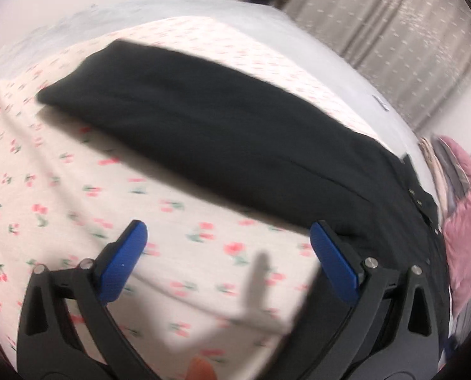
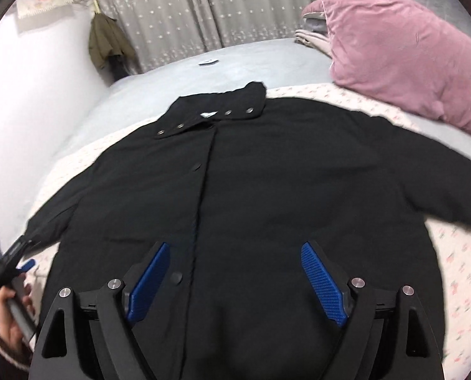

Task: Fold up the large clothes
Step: 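Grasp the sleeve nearest the left gripper and fold it across the jacket body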

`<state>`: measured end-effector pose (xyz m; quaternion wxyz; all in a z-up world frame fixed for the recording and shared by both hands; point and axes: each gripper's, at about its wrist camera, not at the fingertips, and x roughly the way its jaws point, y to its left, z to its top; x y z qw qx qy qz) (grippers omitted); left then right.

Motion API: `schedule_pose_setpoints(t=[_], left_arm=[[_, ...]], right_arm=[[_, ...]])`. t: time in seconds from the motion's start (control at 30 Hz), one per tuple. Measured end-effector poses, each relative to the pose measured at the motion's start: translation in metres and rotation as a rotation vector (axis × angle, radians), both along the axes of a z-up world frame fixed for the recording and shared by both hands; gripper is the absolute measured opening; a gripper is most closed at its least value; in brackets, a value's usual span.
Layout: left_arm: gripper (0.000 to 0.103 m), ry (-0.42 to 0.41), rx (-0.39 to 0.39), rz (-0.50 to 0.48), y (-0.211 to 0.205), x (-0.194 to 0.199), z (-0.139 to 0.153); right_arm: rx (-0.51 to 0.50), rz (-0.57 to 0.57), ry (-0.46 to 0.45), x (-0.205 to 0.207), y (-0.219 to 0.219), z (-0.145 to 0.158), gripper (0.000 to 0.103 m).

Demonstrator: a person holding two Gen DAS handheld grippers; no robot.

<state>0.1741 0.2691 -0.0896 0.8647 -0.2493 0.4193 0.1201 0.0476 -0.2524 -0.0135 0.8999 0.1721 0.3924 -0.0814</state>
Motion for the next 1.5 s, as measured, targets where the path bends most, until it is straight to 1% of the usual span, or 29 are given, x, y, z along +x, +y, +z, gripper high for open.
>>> schedule_pose_setpoints(t=[0.07,0.1,0.13,0.17,0.2,0.27,0.3,0.37,0.43,0.5,0.57,0.6,0.7,0.73,0.77,0.8,0.83,0.87,0.93,1.03,1.07,1.13,1.17,1.2,1.27,1.33,1.43,1.47,1.5], left_arm=[[0.102,-0.046,-0.024,0.023,0.012,-0.004,-0.006],[0.102,-0.077,-0.031,0.042,0.016,-0.006,-0.007],[0.102,-0.09,-0.035,0.055,0.017,-0.007,-0.009],[0.102,-0.093,-0.046,0.07,0.02,-0.006,-0.012],[0.102,-0.085,-0.052,0.07,0.021,-0.004,-0.015],[0.102,-0.061,-0.027,0.053,0.024,-0.002,-0.013],[0.102,-0.035,-0.007,0.046,0.025,0.003,-0.012],[0.102,-0.009,-0.005,0.071,0.031,0.007,-0.008],[0.102,-0.028,-0.065,0.114,0.043,0.007,-0.007],[0.102,-0.072,-0.131,0.147,0.058,0.01,-0.008],[0.102,-0.105,-0.149,0.167,0.067,0.011,-0.009],[0.1,-0.131,-0.174,0.19,0.076,0.013,-0.01],[0.086,-0.203,-0.251,0.248,0.095,0.014,-0.011],[0.076,-0.225,-0.296,0.27,0.104,0.015,-0.014],[0.068,-0.227,-0.325,0.294,0.109,0.015,-0.017],[0.047,-0.22,-0.337,0.313,0.113,0.015,-0.018],[0.02,-0.207,-0.343,0.333,0.116,0.016,-0.019],[0.013,-0.203,-0.348,0.342,0.118,0.017,-0.018],[0.011,-0.235,-0.36,0.329,0.116,0.018,-0.008],[0.009,-0.321,-0.273,0.256,0.099,0.018,0.029],[0.009,-0.338,-0.26,0.239,0.093,0.019,0.037],[0.009,-0.399,-0.233,0.184,0.074,0.02,0.065],[0.009,-0.418,-0.228,0.167,0.069,0.021,0.073],[0.009,-0.456,-0.219,0.124,0.055,0.022,0.088],[0.009,-0.496,-0.202,0.06,0.038,0.025,0.107],[0.009,-0.539,-0.178,-0.044,0.006,0.029,0.13],[0.009,-0.564,-0.165,-0.182,-0.039,0.037,0.148],[0.009,-0.565,-0.165,-0.209,-0.045,0.038,0.151],[0.009,-0.563,-0.167,-0.261,-0.064,0.042,0.153]], right_arm=[[0.013,0.01,0.045,0.001,0.0,-0.008,0.087],[-0.006,0.044,0.053,0.002,0.003,-0.01,0.087],[-0.028,0.057,0.043,0.003,0.005,-0.01,0.087],[-0.05,0.045,0.031,0.003,0.005,-0.01,0.087],[-0.065,0.024,0.027,0.003,0.004,-0.01,0.087],[-0.078,0.014,0.033,0.003,0.004,-0.012,0.092],[-0.083,0.017,0.04,0.003,0.004,-0.013,0.093],[-0.092,0.006,0.042,0.003,0.002,-0.013,0.093],[-0.087,0.002,0.036,0.001,0.0,-0.012,0.094],[-0.074,0.004,0.033,0.0,-0.001,-0.011,0.094],[-0.074,0.01,0.035,-0.002,0.0,-0.011,0.093],[-0.079,0.012,0.037,-0.001,0.0,-0.011,0.094],[-0.091,0.008,0.042,-0.001,0.001,-0.01,0.093],[-0.092,0.01,0.041,-0.001,0.001,-0.009,0.093],[-0.093,0.011,0.042,-0.001,0.001,-0.008,0.093],[-0.096,0.014,0.042,-0.001,0.002,-0.008,0.093],[-0.101,0.017,0.042,-0.002,0.003,-0.007,0.093],[-0.107,0.02,0.042,-0.002,0.003,-0.006,0.094],[-0.117,0.02,0.042,-0.002,0.004,-0.005,0.093],[-0.115,0.009,0.041,-0.002,0.001,-0.005,0.094],[-0.113,0.005,0.041,-0.002,0.0,-0.005,0.093],[-0.105,-0.003,0.042,-0.002,-0.003,-0.006,0.093],[-0.101,-0.007,0.042,-0.002,-0.004,-0.006,0.094],[-0.096,-0.013,0.041,-0.002,-0.005,-0.006,0.093],[-0.085,-0.019,0.035,-0.003,-0.007,-0.005,0.093],[-0.078,-0.022,0.029,-0.003,-0.007,-0.005,0.093],[-0.078,-0.025,0.029,-0.004,-0.008,-0.004,0.093],[-0.079,-0.026,0.03,-0.004,-0.008,-0.005,0.093],[-0.079,-0.025,0.031,-0.003,-0.008,-0.005,0.093]])
